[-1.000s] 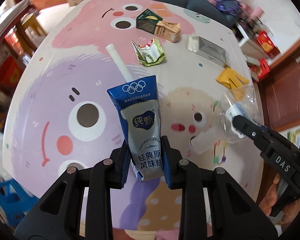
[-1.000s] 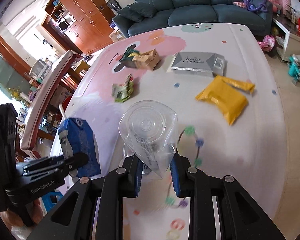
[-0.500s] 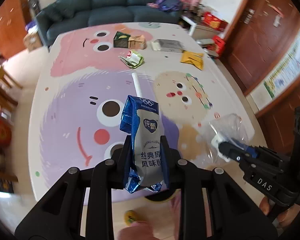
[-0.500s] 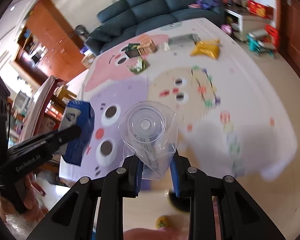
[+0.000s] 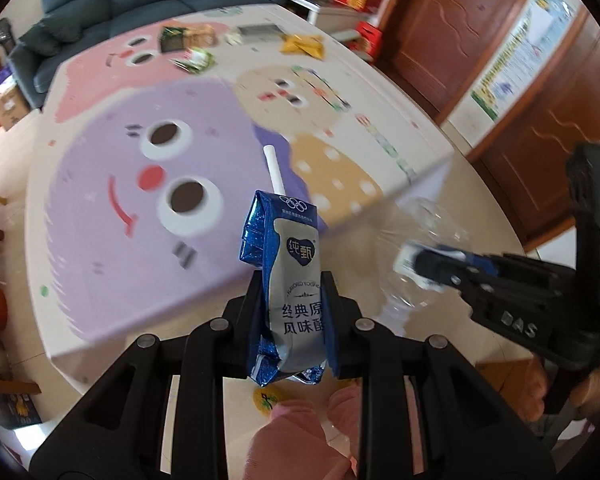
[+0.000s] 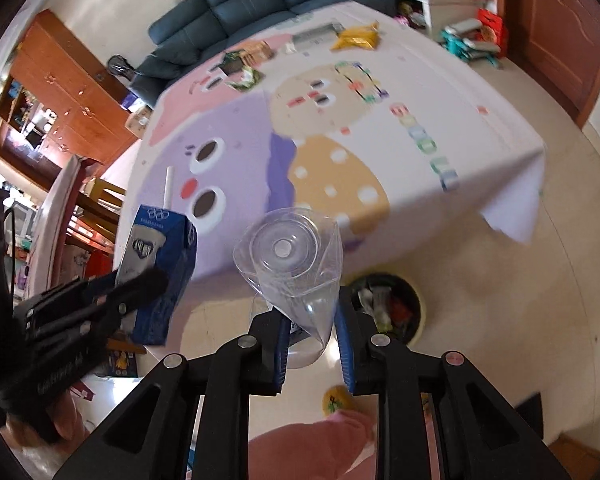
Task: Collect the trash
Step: 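Carry the milk carton and plastic cup over the bin and open both tools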
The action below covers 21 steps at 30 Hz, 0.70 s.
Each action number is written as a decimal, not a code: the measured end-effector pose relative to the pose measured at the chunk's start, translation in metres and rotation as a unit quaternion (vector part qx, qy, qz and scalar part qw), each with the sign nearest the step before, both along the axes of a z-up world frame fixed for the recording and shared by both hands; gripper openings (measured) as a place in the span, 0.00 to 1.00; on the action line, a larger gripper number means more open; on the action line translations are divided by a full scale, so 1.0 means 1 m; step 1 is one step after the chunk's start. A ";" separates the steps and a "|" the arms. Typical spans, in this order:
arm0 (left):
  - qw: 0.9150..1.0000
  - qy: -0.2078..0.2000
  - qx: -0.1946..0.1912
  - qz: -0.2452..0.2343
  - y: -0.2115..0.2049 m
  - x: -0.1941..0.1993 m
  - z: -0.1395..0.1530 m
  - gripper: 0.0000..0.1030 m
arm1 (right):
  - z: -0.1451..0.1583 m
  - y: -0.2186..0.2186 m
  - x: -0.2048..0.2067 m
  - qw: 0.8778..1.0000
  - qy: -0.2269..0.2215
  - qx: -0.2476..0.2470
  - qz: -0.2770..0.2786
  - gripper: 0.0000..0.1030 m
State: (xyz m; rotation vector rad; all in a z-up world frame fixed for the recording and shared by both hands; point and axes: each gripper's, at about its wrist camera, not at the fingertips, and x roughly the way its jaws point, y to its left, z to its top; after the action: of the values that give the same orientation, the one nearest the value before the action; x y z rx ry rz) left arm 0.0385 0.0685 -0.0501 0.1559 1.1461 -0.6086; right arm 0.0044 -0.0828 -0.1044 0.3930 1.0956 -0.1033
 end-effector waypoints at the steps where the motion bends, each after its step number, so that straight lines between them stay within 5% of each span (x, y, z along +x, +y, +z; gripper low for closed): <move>1: 1.000 0.002 0.003 -0.008 -0.004 -0.007 -0.005 0.22 | -0.005 -0.002 -0.003 1.000 0.006 0.002 -0.003 0.20; 10: 0.997 0.058 0.032 -0.038 -0.037 -0.056 -0.086 0.22 | -0.084 -0.026 -0.026 0.998 0.064 0.016 -0.021 0.20; 21: 0.997 0.071 0.032 0.010 -0.072 -0.048 -0.255 0.22 | -0.252 -0.065 -0.022 0.993 0.113 0.028 -0.022 0.20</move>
State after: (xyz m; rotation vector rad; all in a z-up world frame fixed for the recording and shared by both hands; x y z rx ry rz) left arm -0.0092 -0.0035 -0.3049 0.1566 1.3046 -0.5718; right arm -0.0177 -0.1479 -0.3561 0.4644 1.3158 -0.1578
